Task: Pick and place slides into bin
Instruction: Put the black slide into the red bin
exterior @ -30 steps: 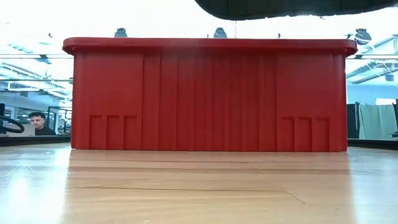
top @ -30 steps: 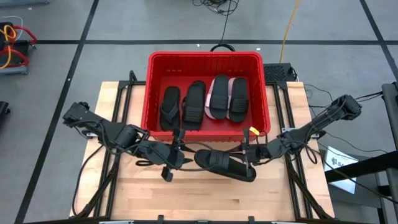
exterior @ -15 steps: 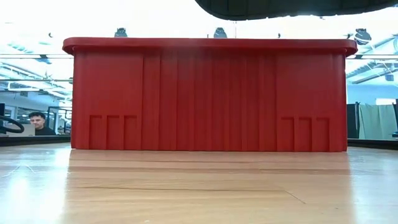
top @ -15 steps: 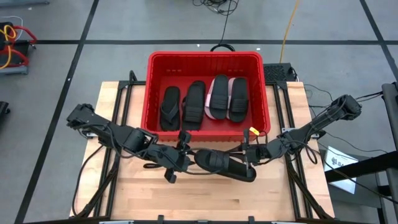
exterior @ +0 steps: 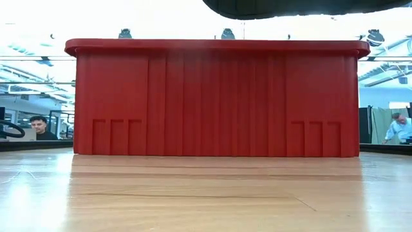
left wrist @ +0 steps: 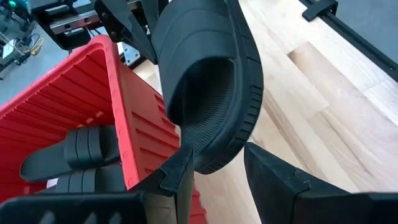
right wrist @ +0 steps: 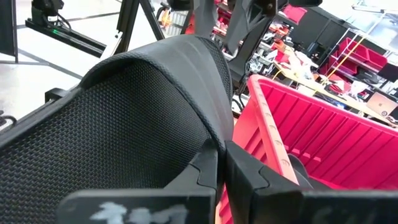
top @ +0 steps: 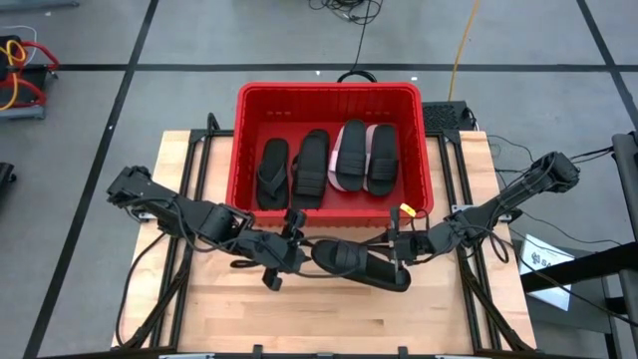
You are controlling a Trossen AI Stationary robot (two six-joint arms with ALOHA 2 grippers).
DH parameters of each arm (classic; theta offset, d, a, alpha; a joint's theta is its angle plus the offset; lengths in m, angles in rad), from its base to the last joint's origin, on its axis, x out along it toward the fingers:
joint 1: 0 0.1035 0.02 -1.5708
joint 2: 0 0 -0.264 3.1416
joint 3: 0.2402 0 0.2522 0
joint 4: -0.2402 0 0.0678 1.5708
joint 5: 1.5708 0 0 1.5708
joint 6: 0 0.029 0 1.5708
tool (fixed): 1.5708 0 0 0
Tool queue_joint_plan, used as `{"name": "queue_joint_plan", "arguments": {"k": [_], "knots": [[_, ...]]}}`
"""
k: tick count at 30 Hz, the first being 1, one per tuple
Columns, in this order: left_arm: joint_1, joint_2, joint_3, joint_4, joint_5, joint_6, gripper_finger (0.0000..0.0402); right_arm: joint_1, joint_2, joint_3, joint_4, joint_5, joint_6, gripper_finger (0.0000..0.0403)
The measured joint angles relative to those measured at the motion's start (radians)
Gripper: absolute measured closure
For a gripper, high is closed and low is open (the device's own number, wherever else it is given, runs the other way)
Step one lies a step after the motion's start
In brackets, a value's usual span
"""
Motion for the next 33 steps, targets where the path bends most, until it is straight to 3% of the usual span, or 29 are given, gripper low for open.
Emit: {"name": "queue_joint_plan", "arguments": {"k": [13, 33], "knots": [[0.011, 0.0, -0.065, 0.067, -0.003, -0.001, 0.0263, 0.001, 0.001, 0.0, 0.014, -0.011, 0.001, 0.0399], [0.026, 0.001, -0.066, 0.116, 0.004, 0.105, 0.0265, 0.001, 0.0, -0.001, 0.027, 0.002, 0.027, 0.0399]]}}
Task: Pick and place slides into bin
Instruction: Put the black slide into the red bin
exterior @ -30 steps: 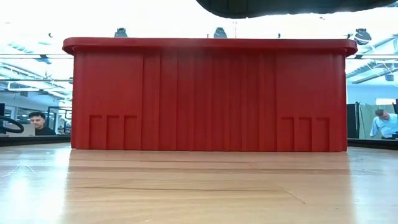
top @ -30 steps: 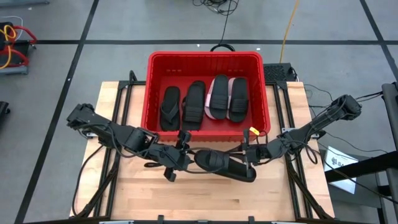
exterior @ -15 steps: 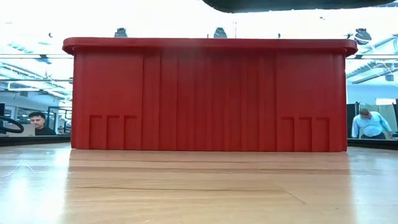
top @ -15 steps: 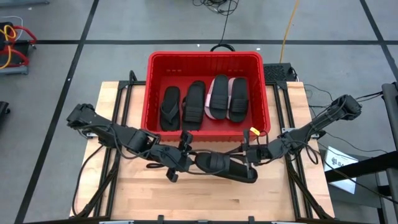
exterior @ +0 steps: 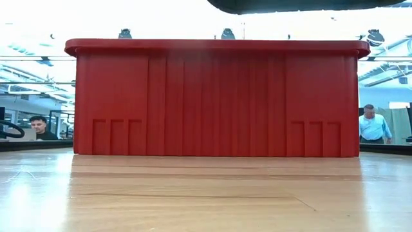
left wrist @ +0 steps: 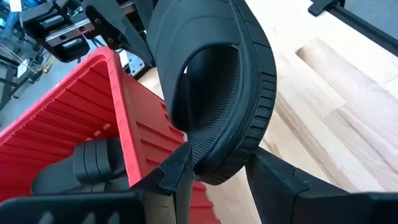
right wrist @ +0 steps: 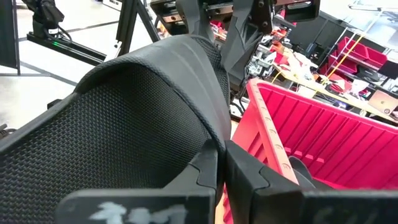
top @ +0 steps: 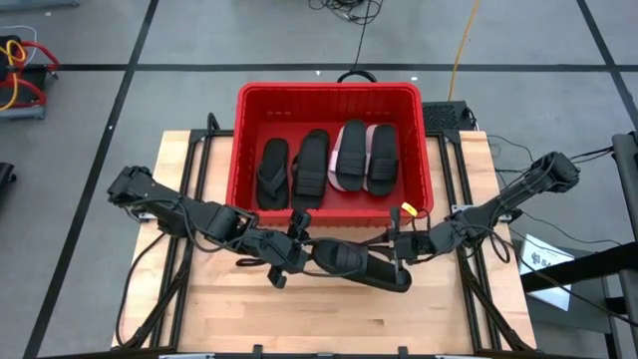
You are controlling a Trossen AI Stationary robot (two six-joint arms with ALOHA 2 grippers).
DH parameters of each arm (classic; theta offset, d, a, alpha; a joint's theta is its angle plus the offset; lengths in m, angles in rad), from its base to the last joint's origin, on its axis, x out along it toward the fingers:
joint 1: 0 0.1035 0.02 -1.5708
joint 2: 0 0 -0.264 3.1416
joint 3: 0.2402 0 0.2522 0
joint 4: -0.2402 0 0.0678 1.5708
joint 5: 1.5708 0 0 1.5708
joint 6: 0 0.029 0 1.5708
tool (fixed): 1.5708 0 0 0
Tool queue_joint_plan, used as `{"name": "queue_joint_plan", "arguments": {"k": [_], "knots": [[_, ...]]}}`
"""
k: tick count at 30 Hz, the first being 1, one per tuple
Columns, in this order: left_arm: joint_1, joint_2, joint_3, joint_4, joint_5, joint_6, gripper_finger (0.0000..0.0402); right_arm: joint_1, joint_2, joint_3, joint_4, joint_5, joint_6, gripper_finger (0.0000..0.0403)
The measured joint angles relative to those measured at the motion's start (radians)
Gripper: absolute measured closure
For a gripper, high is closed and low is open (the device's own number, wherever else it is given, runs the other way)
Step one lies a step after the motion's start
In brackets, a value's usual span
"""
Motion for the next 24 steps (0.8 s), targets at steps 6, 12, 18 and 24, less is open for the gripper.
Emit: {"name": "queue_joint_plan", "arguments": {"k": [6, 12, 18, 24], "knots": [[0.0, 0.0, 0.0, -0.001, 0.025, 0.012, 0.0333, 0.0, 0.0, 0.0, -0.002, 0.0, 0.003, 0.0399], [0.005, 0.0, 0.0, -0.002, 0.077, -0.009, 0.0369, 0.0, 0.0, 0.0, -0.004, -0.002, 0.003, 0.0399], [0.005, 0.0, 0.0, -0.001, 0.077, -0.014, 0.037, 0.0, 0.0, 0.0, -0.004, -0.002, 0.0, 0.0384], [0.005, 0.0, 0.001, -0.001, 0.078, -0.015, 0.0375, 0.0, 0.0, 0.0, -0.009, 0.001, -0.003, 0.0353]]}}
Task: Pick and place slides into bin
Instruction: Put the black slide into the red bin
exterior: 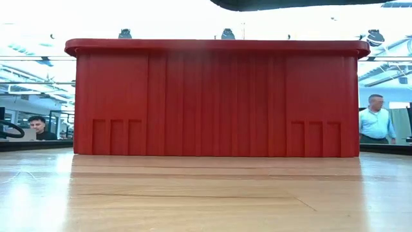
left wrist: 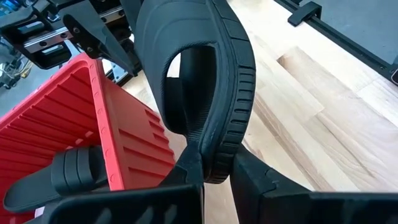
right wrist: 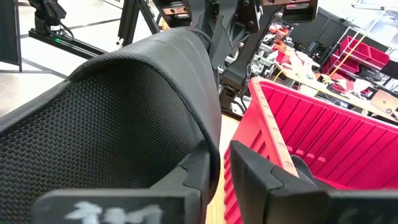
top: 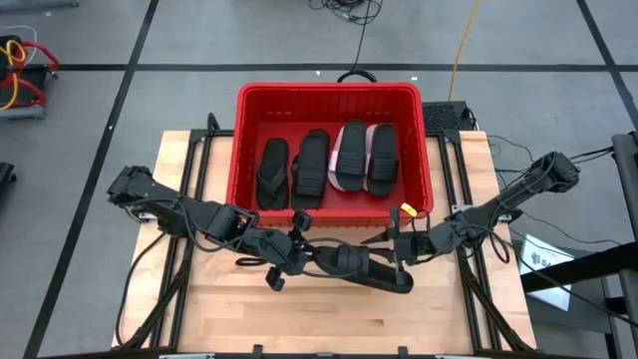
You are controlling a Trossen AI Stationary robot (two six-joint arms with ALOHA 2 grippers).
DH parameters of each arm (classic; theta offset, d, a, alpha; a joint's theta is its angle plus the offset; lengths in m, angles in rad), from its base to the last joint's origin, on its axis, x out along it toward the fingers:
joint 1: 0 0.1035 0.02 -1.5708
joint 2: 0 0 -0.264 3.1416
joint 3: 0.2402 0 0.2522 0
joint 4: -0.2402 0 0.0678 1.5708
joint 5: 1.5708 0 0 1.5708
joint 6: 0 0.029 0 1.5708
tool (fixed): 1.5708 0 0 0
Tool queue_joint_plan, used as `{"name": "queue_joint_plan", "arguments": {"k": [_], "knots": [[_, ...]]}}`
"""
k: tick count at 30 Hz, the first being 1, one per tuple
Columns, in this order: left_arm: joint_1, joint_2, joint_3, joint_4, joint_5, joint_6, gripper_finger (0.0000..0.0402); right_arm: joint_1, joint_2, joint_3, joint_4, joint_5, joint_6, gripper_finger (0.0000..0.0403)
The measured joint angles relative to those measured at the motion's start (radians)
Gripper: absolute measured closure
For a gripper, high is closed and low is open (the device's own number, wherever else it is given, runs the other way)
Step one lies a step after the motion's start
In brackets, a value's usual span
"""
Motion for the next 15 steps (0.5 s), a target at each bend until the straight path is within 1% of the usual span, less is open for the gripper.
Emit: {"name": "queue_joint_plan", "arguments": {"k": [9, 15], "knots": [[0.0, 0.0, 0.0, -0.01, 0.0, -0.001, 0.0377, 0.008, 0.0, 0.0, -0.037, 0.007, 0.003, 0.0287], [0.0, -0.007, 0.0, -0.074, -0.004, -0.058, 0.0379, 0.043, -0.001, 0.001, -0.07, 0.005, 0.003, 0.0256]]}}
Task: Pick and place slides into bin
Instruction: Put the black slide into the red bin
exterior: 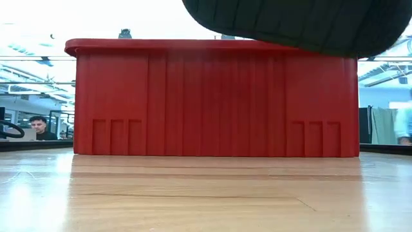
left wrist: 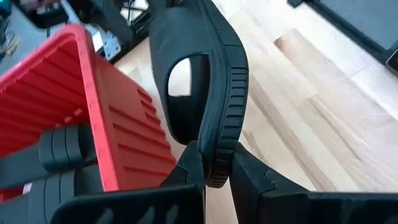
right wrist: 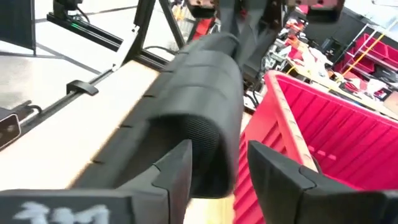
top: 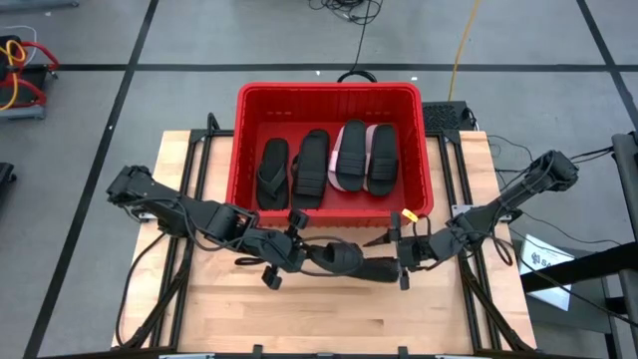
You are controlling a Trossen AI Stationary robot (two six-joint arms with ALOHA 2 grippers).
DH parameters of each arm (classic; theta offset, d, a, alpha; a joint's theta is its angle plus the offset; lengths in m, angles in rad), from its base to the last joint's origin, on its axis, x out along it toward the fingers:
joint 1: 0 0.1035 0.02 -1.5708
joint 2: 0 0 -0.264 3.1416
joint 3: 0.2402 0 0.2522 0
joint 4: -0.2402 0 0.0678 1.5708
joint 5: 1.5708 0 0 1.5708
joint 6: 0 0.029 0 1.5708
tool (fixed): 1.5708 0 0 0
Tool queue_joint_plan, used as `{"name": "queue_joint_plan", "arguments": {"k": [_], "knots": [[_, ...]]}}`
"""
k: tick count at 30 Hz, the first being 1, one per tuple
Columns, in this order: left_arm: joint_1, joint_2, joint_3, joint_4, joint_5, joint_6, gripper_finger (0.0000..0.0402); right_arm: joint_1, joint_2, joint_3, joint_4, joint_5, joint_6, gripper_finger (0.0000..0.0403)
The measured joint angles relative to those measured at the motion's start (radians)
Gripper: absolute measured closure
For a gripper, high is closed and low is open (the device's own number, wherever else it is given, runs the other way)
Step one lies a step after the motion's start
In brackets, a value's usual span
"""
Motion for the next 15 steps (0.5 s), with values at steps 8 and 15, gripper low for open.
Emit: {"name": "queue_joint_plan", "arguments": {"k": [8, 15], "knots": [[0.0, -0.013, 0.0, -0.04, -0.029, -0.047, 0.0379, 0.026, -0.026, 0.0, -0.077, -0.001, 0.085, 0.0249], [-0.011, -0.062, 0.018, -0.132, -0.026, -0.104, 0.038, 0.052, -0.126, 0.0, -0.115, -0.003, 0.19, 0.0254]]}}
